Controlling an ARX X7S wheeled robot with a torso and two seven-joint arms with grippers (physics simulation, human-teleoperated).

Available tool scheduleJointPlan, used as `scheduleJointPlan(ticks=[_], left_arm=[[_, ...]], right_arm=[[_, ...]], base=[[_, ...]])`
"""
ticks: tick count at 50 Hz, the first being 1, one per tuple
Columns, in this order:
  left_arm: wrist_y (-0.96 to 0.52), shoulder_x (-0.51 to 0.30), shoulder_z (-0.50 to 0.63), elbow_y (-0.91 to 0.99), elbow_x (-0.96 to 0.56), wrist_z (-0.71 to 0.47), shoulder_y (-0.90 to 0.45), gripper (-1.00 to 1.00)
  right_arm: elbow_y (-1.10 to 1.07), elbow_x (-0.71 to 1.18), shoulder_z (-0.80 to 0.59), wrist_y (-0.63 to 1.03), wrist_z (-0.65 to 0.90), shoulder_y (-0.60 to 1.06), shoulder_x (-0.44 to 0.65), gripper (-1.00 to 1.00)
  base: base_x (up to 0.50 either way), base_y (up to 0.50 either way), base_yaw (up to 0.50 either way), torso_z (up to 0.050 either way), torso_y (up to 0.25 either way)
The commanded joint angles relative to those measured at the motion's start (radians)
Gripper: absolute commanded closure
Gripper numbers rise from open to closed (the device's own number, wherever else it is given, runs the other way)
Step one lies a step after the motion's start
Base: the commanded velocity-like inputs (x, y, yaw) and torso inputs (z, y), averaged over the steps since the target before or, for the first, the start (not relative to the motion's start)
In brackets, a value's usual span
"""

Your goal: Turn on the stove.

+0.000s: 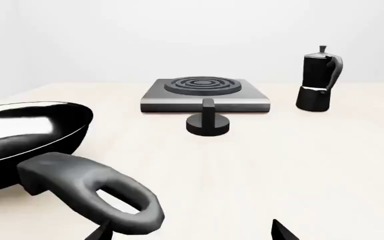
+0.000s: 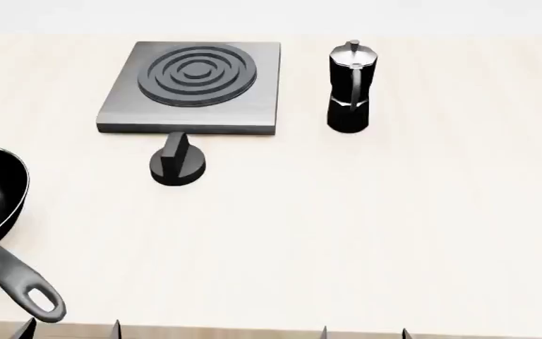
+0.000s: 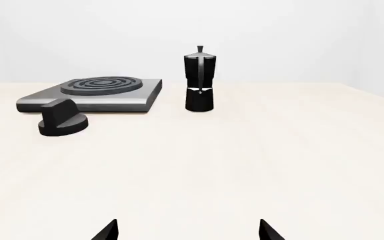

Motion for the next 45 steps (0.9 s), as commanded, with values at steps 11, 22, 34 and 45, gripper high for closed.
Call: scheduleJointPlan(ticks=[11, 22, 34, 45], left_arm=[[0.012, -0.044, 0.052, -0.008, -0.034, -0.061, -0.004, -1.0], [-0.117, -0.072, 0.069, 0.176, -0.055, -0.1, 0.031, -1.0], [-0.244, -0.101, 0.083, 0.38, -0.048, -0.138, 0.031, -1.0], [-0.394, -0.119, 0.094, 0.562, -0.062, -0.154, -0.014, -1.0]], right_arm=[[0.01, 0.026, -0.057, 0.008, 0.086, 0.007, 0.043, -1.0], [-0.096, 0.093, -0.07, 0.087, 0.098, -0.018, 0.061, -1.0], [-0.282, 0.044, -0.119, 0.263, 0.137, -0.009, 0.106, -1.0], [-0.486, 0.03, -0.15, 0.447, 0.151, 0.034, 0.129, -1.0]], base=[[0.0, 0.0, 0.0, 0.0, 0.0], [0.0, 0.0, 0.0, 0.0, 0.0], [0.0, 0.0, 0.0, 0.0, 0.0], [0.0, 0.0, 0.0, 0.0, 0.0]])
